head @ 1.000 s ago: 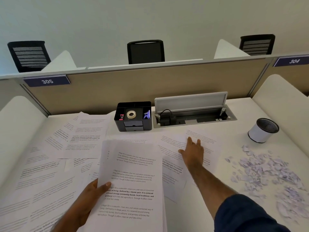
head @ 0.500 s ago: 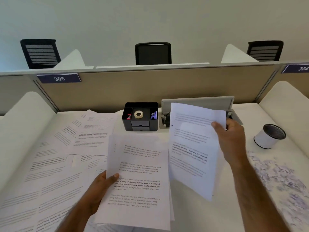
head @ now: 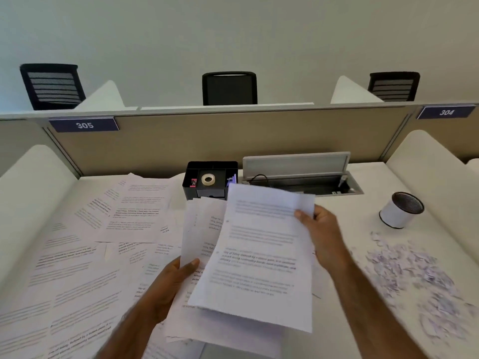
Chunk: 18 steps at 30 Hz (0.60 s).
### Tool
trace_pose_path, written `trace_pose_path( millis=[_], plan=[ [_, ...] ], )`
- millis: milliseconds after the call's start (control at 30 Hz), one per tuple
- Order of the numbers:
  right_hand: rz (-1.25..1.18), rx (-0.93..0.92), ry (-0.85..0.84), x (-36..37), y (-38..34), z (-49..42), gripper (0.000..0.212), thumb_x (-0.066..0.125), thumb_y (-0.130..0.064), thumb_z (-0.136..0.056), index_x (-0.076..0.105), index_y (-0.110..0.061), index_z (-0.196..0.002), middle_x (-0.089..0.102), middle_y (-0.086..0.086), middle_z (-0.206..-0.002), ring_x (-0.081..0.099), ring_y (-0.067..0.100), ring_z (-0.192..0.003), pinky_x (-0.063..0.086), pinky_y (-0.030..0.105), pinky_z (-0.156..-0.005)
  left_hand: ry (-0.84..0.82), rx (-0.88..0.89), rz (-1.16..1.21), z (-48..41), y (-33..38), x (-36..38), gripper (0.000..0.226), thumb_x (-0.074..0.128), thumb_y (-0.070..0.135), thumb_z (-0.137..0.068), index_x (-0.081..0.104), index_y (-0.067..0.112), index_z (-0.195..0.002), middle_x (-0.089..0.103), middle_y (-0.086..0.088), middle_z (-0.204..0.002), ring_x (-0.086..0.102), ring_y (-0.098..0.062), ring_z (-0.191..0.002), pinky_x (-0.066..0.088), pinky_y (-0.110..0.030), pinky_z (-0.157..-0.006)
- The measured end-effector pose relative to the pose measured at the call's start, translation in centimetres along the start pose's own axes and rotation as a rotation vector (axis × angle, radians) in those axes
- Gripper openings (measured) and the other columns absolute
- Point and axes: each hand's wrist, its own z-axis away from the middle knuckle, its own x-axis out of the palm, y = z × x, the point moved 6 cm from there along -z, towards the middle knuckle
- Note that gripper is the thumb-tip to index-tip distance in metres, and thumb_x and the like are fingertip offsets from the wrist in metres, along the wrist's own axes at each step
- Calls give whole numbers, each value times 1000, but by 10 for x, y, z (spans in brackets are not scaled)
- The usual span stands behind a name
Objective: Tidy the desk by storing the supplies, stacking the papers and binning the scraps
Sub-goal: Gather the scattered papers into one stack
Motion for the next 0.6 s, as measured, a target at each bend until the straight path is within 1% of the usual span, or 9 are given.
trace_pose_path(
  millis=[67, 167, 233, 300, 367, 400, 467, 533, 600],
  plan=[
    [54, 40, -14, 16, 16, 9, 13, 68, -18, -92, 71, -17, -104, 77, -2, -85, 73, 20, -77, 56, 31, -62, -23, 18, -2, -1, 2, 7, 40, 56, 29, -101, 59, 9, -136, 70, -27, -124, 67, -53, -111, 53, -69, -95],
    [70, 125, -23, 25, 34, 15, 17, 69, -28, -91, 69, -23, -107, 76, 0, -94, 73, 27, -88, 61, 44, -75, -62, 28, 31, -1, 5, 18, 41, 50, 33, -104, 61, 8, -135, 70, -27, -125, 69, -49, -110, 62, -57, -84],
    [26, 161, -27, 27, 41, 19, 20, 69, -28, -91, 68, -25, -110, 76, -1, -100, 72, 27, -94, 60, 48, -83, -93, 23, 28, -1, 4, 26, 41, 51, 30, -102, 61, 9, -135, 70, -27, -126, 70, -48, -110, 64, -53, -80],
    [-35, 166, -11, 24, 46, 26, 31, 72, -24, -89, 65, -27, -119, 71, -3, -118, 67, 24, -109, 56, 47, -94, -136, 8, 7, -4, 1, 34, 40, 57, 20, -98, 58, 6, -136, 69, -28, -125, 71, -48, -107, 64, -51, -76],
    [-182, 298, 29, 14, 58, 37, 53, 78, -24, -84, 56, -26, -133, 60, -3, -132, 59, 22, -121, 48, 47, -105, -168, -22, -8, -9, -2, 41, 43, 65, 14, -96, 56, 4, -137, 69, -30, -125, 70, -50, -106, 64, -53, -75],
    [-282, 403, 13, 8, 68, 44, 56, 78, -22, -84, 56, -20, -135, 62, 2, -132, 60, 26, -121, 47, 49, -107, -173, -36, -7, -11, -4, 45, 46, 70, 16, -95, 55, 3, -137, 68, -31, -125, 69, -51, -107, 64, -54, -77],
    [-381, 570, -105, -1, 81, 67, 42, 72, -12, -88, 63, -5, -128, 69, 15, -124, 66, 35, -114, 48, 53, -103, -195, -63, -10, -19, -8, 54, 55, 74, 20, -87, 56, 3, -136, 68, -32, -125, 68, -53, -109, 63, -58, -81],
    [-333, 605, -162, -15, 92, 87, 34, 64, -2, -90, 65, -3, -124, 71, 18, -119, 68, 38, -110, 50, 55, -101, -239, -82, -63, -28, -12, 69, 46, 71, 25, -94, 59, 4, -134, 69, -29, -124, 68, -51, -111, 61, -58, -86],
    [-304, 566, -106, -35, 100, 94, 35, 60, 3, -91, 64, -4, -125, 72, 18, -117, 69, 39, -107, 50, 56, -100, -223, -75, -239, -39, -15, 89, 35, 56, 37, -105, 68, 9, -124, 74, -22, -119, 71, -44, -109, 60, -52, -89]
  ],
)
